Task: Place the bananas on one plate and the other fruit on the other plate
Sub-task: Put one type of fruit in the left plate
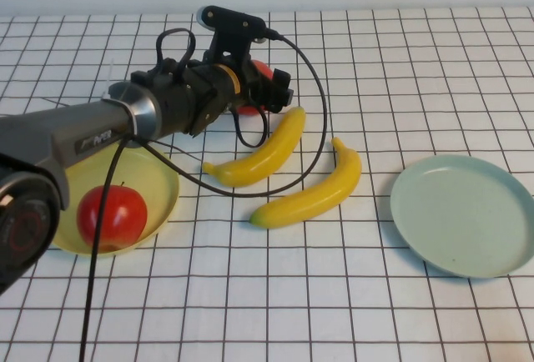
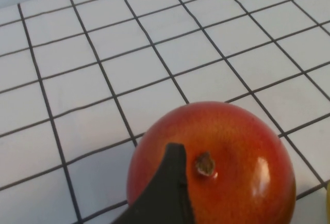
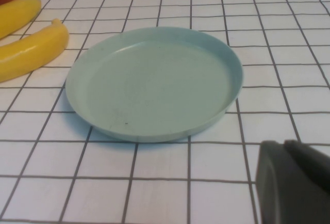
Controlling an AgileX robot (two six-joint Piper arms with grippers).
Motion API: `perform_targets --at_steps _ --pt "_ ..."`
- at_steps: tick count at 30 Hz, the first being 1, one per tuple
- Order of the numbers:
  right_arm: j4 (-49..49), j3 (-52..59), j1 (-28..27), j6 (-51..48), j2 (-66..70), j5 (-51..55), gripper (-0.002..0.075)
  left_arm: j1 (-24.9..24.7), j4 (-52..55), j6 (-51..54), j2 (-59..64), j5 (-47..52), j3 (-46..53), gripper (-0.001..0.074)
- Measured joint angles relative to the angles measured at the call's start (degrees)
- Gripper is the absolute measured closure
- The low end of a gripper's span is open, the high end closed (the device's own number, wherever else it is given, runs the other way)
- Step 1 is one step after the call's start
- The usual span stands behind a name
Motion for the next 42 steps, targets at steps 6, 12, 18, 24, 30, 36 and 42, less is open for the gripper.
perform_targets --at_steps 6,12,18,24,30,36,42 --pt "0.0 0.0 0.0 0.0 0.0 0.0 0.0743 0.4 0.1 0.0 0.0 1.0 -0.1 0.0066" --pt "0.0 0.0 0.0 0.0 0.0 0.0 0.0743 0.4 0.4 1.5 0.0 3.2 -0.4 0.0066" --pt "0.0 0.0 0.0 0.0 0.0 0.0 0.0743 0.4 0.7 4.5 0.0 4.5 -0.5 0.0131" --pt "0.0 0.0 0.0 0.0 0.0 0.0 0.0743 0.4 0.7 4.6 -0.1 4.3 -0.6 0.0353" --pt "0.0 0.0 0.0 0.0 0.0 0.0 0.0743 0.4 0.4 4.6 -1.5 5.9 -0.5 0.0392" --pt "0.0 0.0 0.0 0.0 0.0 0.0 0.0743 0.4 1.6 4.6 -6.0 10.4 0.6 0.0396" --pt "0.0 0.0 0.0 0.0 0.0 0.0 0.0743 0.4 2.2 4.6 -13.7 16.0 0.6 0.0398"
